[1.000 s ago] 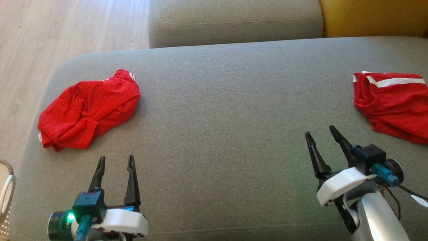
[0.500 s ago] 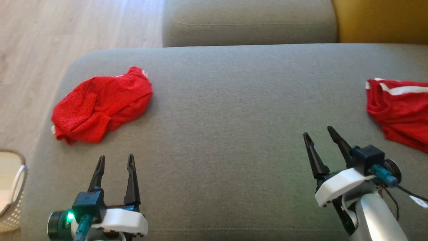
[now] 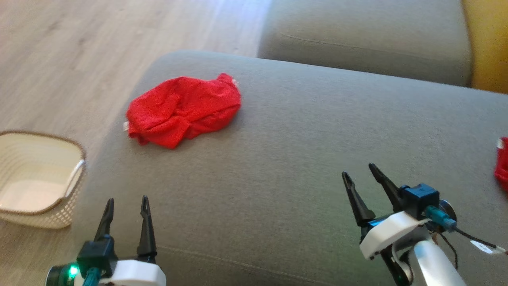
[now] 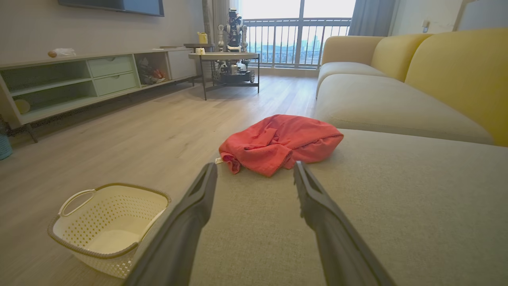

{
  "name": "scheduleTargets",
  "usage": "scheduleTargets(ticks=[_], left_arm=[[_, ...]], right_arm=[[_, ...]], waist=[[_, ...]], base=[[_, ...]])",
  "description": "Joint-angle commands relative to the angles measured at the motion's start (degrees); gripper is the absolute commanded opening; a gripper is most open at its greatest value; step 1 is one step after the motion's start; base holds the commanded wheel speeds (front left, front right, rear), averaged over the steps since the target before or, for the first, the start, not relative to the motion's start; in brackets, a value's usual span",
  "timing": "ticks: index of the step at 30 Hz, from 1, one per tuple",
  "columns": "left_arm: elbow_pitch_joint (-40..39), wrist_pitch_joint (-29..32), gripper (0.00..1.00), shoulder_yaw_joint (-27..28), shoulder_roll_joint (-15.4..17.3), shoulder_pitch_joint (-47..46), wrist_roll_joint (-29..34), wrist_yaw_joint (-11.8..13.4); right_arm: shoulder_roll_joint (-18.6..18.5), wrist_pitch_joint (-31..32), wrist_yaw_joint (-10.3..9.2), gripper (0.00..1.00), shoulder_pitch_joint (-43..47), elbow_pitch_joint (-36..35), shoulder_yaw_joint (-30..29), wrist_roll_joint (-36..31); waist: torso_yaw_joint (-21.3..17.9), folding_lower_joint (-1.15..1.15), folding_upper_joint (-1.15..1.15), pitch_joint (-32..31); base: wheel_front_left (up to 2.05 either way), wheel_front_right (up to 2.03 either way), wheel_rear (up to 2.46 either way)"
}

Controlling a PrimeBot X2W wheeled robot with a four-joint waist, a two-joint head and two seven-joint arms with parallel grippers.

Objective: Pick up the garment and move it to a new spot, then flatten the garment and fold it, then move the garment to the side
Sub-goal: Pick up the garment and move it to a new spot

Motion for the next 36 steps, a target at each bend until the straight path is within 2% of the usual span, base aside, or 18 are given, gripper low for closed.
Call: scheduleTargets(ticks=[1, 8, 15, 25, 30, 36], left_arm=[[-2.3, -0.3, 1.00, 2.2, -0.1, -1.8, 0.4, -0.4], [-2.5, -0.3, 1.00, 2.9, -0.1, -0.9, 0.8, -0.7], [-3.1, -0.3, 1.00, 3.8, -0.2, -0.8, -0.3, 0.2], [-2.9, -0.3, 1.00, 4.4, -0.2, -1.0, -0.5, 0.4], [-2.9, -0.3, 1.00, 4.6, -0.2, -2.5, -0.3, -0.6], [-3.8, -0.3, 1.00, 4.8, 0.6, -7.1, 0.3, -2.8]], right_arm=[[0.1, -0.5, -0.02, 1.00, -1.0, -1.8, 1.9, 0.5], [0.1, -0.5, -0.02, 1.00, -0.7, -1.8, 4.0, 1.7], [0.1, -0.5, -0.02, 1.00, -1.9, -1.2, 6.6, 2.2], [0.1, -0.5, -0.02, 1.00, -2.3, -0.3, 7.2, 2.1], [0.1, -0.5, -0.02, 1.00, -1.8, -0.3, 5.9, 1.4], [0.1, -0.5, -0.02, 1.00, -3.3, -1.4, 4.6, -0.9]], waist=[[3.4, 0.00, 0.00, -0.5], [8.2, 0.00, 0.00, -0.5], [9.5, 0.00, 0.00, 1.1], [9.0, 0.00, 0.00, 0.4], [8.3, 0.00, 0.00, 0.9], [6.0, 0.00, 0.00, 5.3]], base=[[0.00, 0.00, 0.00], [0.00, 0.00, 0.00], [0.00, 0.00, 0.00], [0.00, 0.00, 0.00], [0.00, 0.00, 0.00], [0.00, 0.00, 0.00]])
